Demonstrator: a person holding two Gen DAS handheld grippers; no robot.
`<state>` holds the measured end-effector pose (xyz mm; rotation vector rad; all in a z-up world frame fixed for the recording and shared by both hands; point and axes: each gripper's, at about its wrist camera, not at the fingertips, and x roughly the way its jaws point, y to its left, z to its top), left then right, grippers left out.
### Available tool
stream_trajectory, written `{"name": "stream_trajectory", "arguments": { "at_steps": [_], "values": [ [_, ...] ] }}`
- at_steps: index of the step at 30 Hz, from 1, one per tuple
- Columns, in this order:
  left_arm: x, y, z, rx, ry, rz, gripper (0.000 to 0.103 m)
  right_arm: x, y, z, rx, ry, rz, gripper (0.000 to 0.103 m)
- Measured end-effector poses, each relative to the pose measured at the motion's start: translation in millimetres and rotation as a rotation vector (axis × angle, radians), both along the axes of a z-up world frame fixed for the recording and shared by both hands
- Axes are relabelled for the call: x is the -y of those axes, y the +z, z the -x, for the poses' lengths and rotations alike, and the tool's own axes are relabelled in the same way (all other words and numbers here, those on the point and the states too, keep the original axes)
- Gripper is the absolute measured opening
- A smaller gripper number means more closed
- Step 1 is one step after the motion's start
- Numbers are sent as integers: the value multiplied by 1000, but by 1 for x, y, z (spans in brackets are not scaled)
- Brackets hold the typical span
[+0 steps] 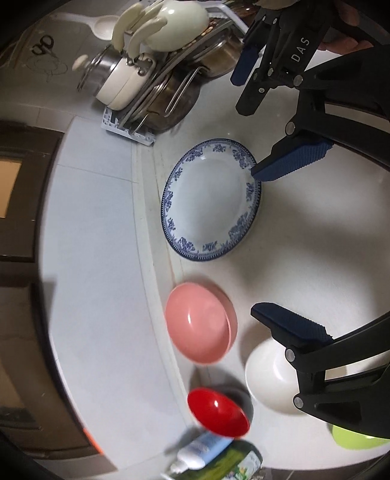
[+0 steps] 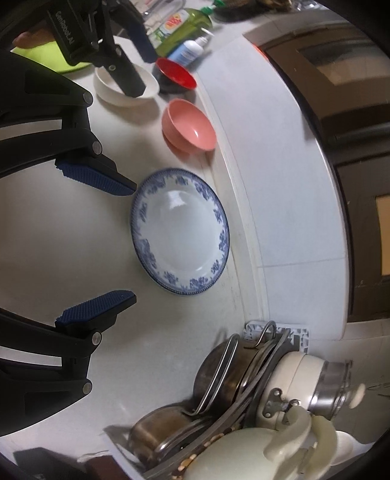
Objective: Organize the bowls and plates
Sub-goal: 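Move both grippers to the rim of the blue-patterned plate by the pots, then close both grippers on the rim of the blue-patterned plate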
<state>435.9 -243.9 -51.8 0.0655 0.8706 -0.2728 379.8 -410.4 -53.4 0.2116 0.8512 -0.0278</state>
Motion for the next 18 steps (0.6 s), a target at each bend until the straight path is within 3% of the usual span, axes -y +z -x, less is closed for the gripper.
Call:
{"name": "stream_trajectory", "arguments": {
  "at_steps": [18],
  "values": [
    [34,-66,-87,-128,62,1,72,42,-53,-86,-80,-33,-38,66]
  ]
}}
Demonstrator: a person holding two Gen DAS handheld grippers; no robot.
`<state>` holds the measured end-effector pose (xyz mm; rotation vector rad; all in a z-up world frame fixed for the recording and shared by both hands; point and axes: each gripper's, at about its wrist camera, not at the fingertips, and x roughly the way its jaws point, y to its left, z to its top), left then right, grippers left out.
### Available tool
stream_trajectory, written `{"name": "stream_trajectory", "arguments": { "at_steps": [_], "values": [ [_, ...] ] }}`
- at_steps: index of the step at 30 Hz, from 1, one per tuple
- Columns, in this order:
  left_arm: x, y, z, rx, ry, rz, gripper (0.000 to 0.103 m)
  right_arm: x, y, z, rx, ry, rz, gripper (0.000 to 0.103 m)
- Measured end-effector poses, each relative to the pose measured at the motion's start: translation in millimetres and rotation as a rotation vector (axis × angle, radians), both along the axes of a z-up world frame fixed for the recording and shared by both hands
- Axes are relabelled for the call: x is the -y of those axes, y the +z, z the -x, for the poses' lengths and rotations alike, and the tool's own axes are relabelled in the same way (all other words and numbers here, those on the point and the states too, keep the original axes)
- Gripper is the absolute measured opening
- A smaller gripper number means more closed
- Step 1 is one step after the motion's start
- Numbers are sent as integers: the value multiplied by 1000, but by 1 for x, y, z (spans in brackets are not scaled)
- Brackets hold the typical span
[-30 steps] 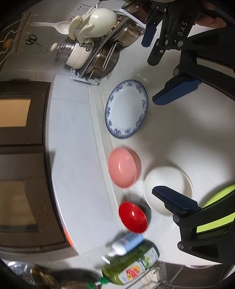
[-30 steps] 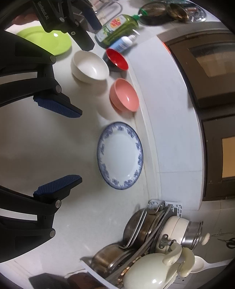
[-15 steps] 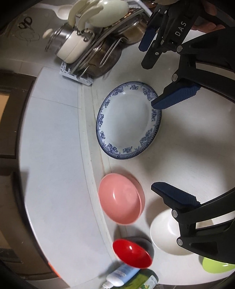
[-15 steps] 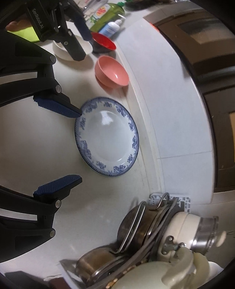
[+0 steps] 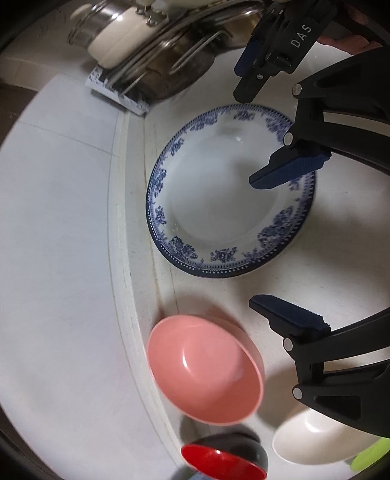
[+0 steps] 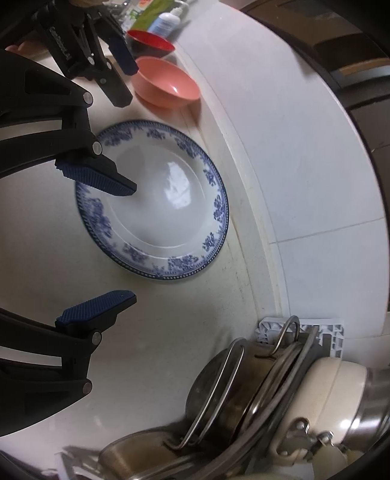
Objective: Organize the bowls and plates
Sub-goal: 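Close both grippers on the rim of the blue-patterned plate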
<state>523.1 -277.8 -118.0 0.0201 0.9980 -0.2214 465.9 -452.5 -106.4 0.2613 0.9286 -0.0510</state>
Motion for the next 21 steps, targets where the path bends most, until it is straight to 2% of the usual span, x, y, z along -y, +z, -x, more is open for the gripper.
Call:
{"name": "stream_trajectory", "arguments": {
  "at_steps": [8,16,21],
  "values": [
    [5,-18,-24,-11,38,-36,70,10,-30,-33,-50,-12,-64,66],
    [5,-32,-42,-46,65,-67,62,13,-45,-56,-74,-17,-74,66],
    [1,-36,-46,-68,72,-56,58,10,-50,-67,-84,-11,-72,65]
  ]
}}
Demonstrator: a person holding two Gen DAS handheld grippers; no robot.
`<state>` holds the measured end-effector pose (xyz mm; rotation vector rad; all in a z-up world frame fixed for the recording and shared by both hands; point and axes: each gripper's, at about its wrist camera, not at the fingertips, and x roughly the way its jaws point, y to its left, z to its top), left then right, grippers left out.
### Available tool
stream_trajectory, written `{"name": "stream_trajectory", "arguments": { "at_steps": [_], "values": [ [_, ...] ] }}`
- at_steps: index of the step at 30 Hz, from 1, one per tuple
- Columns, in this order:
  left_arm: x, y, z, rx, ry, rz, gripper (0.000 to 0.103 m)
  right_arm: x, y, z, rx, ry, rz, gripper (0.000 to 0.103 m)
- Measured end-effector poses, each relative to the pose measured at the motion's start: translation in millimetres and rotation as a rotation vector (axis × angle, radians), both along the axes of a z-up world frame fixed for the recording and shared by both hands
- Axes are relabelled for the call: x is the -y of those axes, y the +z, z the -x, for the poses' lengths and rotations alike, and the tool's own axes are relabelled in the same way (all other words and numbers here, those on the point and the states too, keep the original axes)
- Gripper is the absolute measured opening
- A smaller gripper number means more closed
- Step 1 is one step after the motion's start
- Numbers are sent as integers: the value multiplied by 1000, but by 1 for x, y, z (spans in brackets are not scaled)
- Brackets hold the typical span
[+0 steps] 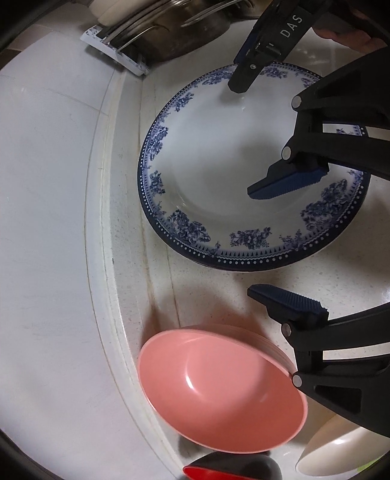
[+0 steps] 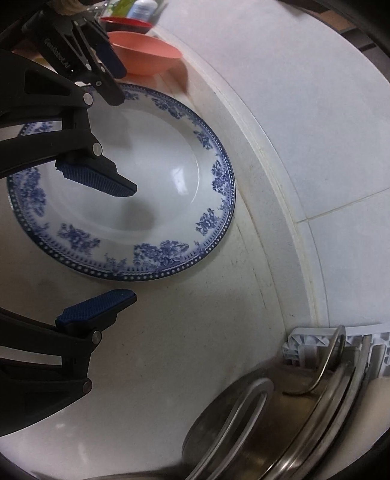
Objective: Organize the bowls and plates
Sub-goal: 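Close both grippers on the rim of the blue-patterned plate, then lift the blue-patterned plate with both grippers and carry it over the green plate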
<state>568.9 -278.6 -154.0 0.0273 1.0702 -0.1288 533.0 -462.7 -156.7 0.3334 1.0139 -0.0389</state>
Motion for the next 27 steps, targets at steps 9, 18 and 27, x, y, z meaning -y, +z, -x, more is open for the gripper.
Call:
{"name": "stream_trajectory", "arguments": {
  "at_steps": [9,18,27],
  "values": [
    [-3,-5,-5,-23,7,7,47,-7,-1,-17,-12,22,5,56],
    [-5,-6,-1,-7,21,-37,39,-10,-2,-23,-44,35,60,39],
    [0,-3,14,26,0,-46,38,-11,1,-8,-67,60,88,38]
  ]
}}
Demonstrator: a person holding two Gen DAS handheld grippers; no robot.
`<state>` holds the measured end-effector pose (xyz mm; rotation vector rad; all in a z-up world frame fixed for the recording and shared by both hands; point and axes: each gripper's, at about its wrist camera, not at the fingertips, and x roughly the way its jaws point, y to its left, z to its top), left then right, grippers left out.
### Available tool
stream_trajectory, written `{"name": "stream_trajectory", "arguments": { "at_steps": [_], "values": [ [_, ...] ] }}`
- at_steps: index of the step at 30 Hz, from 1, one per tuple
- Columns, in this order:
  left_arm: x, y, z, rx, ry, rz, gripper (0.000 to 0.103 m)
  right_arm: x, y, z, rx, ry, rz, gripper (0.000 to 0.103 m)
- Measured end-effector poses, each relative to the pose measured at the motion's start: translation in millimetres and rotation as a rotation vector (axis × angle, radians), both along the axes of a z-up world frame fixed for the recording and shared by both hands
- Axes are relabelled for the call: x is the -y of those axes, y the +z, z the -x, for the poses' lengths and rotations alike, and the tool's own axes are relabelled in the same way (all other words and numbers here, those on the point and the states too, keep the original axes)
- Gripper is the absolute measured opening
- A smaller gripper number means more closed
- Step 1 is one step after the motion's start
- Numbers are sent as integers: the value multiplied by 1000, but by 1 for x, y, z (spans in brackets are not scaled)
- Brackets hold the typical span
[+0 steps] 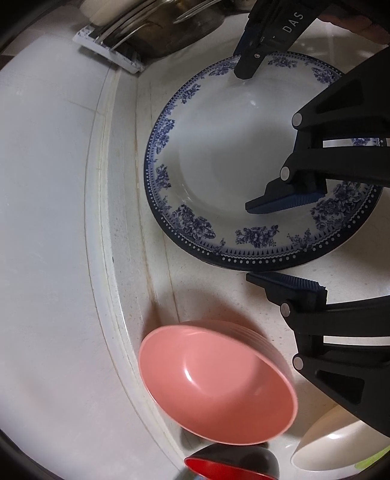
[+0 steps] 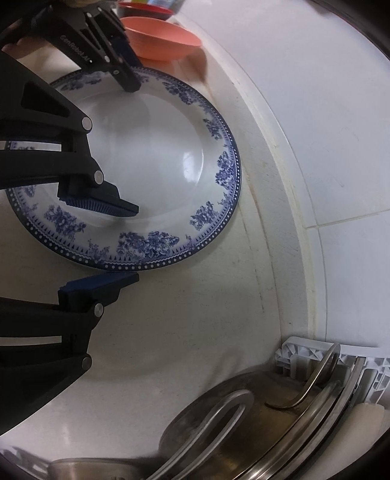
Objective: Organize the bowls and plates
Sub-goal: 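Lift the blue-patterned plate with both grippers and carry it over the green plate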
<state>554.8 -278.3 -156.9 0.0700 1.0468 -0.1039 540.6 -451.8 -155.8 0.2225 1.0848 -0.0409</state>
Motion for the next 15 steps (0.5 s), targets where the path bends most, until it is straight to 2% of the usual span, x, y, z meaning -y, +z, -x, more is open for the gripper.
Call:
{"name": "stream_trajectory", "arguments": {
  "at_steps": [7,15],
  "values": [
    [-3,9,17,30,-32,5,38,0,11,26,15,-29,10,38],
    [-5,34,52,80,-68,-5,38,-20,30,62,14,-19,47,38]
  ]
}}
